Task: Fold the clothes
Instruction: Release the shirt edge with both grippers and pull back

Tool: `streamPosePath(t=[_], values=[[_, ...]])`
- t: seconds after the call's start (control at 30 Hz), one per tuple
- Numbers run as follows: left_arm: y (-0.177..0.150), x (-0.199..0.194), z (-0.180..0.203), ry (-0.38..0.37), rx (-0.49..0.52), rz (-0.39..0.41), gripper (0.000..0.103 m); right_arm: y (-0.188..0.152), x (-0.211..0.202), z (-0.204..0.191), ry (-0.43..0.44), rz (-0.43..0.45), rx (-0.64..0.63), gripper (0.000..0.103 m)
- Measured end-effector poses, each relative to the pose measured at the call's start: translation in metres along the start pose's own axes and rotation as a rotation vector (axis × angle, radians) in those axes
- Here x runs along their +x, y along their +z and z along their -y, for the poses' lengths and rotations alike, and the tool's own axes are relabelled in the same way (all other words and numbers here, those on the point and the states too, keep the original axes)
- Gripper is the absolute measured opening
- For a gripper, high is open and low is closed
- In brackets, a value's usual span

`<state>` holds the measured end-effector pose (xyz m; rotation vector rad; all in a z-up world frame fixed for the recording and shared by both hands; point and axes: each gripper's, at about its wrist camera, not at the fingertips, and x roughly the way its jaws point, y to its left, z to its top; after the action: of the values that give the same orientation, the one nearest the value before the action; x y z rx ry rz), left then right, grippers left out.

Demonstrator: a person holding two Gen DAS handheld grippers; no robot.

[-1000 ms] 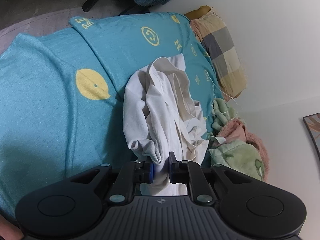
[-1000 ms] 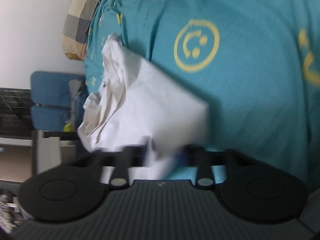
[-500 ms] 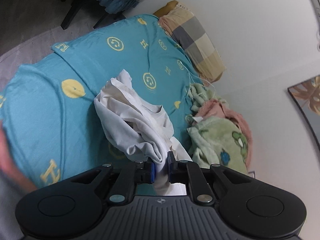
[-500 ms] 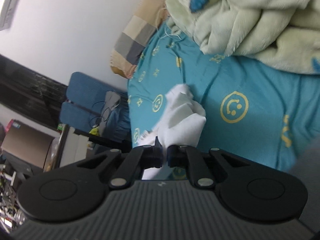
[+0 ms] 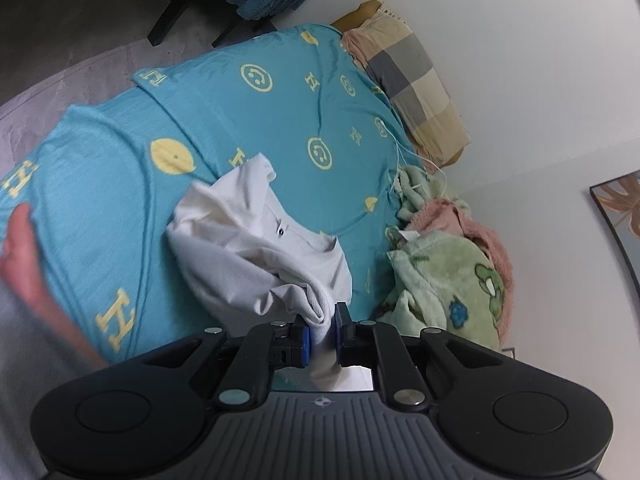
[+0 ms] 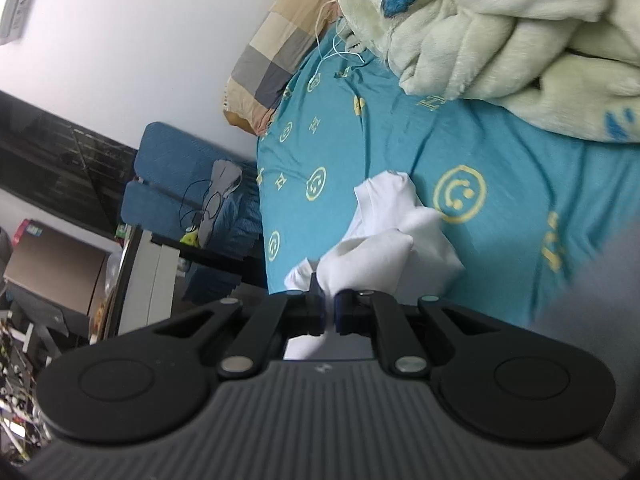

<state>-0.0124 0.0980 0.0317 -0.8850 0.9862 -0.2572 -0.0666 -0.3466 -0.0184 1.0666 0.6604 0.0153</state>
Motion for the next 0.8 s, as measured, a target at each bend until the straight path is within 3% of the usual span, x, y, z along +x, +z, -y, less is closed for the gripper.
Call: streamPosePath(t=[0.3, 0.43, 0.6, 0.7, 0.8], values=[[0.081, 0.108, 0.003, 0.04, 0.002, 0.028, 0.013, 0.056, 0.111, 0.005, -0.016, -0.03, 0.107, 0.008], [0.11, 0.159, -0.008, 0.055, 0.009, 0.006, 0.013, 0.072, 0.156, 0.02, -0.03, -0.041, 0.142, 0.008], [0.125, 0.205, -0.03, 0.07, 0.027, -0.013, 0.013, 0.084, 0.205, 0.042, -0.06, -0.072, 0.169, 0.008], [0.132, 0.217, -0.041, 0.063, 0.0, -0.029, 0.014, 0.09, 0.222, 0.045, -0.075, -0.091, 0.152, 0.008], [0.132, 0.218, -0.037, 0.069, 0.059, -0.025, 0.015, 0.089, 0.229, 0.042, -0.098, -0.097, 0.088, 0.009]])
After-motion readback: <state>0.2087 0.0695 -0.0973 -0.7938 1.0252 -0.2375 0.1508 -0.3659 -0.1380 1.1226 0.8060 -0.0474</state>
